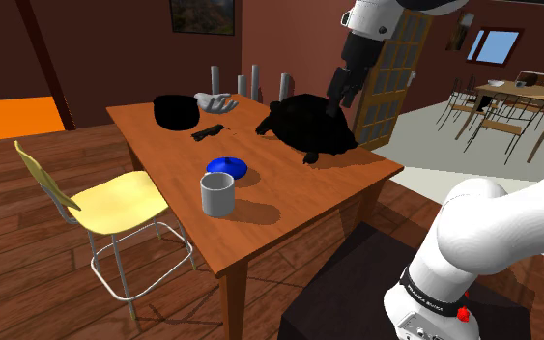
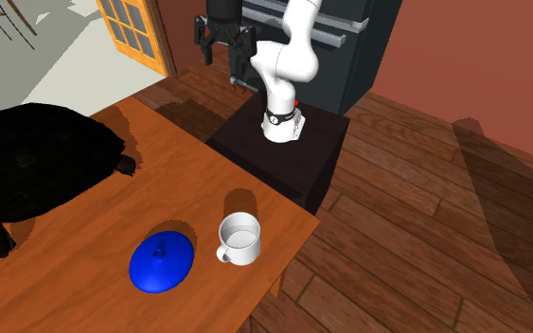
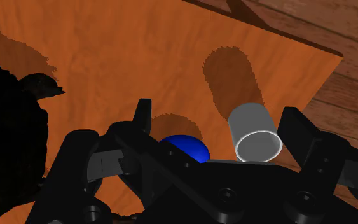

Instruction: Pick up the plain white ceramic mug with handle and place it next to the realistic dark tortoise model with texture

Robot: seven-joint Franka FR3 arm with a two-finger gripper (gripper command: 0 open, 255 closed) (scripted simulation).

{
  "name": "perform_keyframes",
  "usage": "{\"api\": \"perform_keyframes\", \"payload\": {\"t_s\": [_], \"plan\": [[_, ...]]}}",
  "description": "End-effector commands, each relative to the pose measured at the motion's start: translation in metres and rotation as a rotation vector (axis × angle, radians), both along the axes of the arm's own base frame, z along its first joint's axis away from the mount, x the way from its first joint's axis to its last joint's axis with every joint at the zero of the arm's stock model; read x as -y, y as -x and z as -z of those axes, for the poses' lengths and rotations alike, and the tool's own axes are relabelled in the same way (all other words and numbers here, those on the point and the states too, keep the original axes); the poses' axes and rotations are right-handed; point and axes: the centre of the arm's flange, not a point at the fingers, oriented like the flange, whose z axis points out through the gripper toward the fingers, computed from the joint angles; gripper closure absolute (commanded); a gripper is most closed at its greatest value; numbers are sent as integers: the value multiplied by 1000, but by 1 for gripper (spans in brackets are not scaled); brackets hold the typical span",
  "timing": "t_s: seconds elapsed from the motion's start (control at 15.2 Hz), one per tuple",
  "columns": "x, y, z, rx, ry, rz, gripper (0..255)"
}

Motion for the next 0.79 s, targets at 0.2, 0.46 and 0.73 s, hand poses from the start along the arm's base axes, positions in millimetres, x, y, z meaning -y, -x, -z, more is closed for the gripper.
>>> {"api": "perform_keyframes", "payload": {"t_s": [0.2,0.46,0.73], "plan": [[-14,-25,26,3,-4,4,0],[-33,-59,61,8,-9,9,0],[-52,-93,96,12,-15,14,0]]}}
